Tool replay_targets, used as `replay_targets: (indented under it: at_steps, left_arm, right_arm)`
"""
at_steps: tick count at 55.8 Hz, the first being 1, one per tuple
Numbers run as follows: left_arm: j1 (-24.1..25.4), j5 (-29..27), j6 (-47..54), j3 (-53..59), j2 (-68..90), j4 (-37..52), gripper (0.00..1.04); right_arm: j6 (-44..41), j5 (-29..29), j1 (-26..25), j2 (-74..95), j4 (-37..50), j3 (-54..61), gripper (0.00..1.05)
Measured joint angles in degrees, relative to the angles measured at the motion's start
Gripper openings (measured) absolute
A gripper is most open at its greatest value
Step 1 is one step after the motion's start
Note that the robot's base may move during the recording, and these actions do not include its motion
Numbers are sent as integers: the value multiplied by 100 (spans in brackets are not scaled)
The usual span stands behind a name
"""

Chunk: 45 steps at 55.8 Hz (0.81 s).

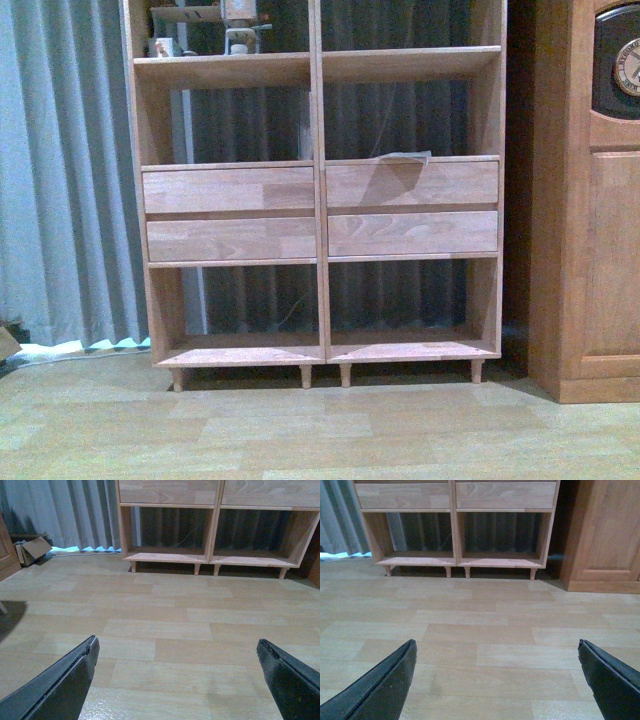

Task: Organize books on shelf

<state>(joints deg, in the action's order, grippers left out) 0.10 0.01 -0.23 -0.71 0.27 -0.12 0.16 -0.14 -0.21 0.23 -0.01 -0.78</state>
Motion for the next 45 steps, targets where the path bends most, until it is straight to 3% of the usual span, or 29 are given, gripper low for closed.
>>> replay_targets:
  at_steps: [45]
  left_arm:
    - [0, 0, 0, 0, 0, 0, 97]
  right_arm:
    - [0, -2, 0, 0, 0, 0, 98]
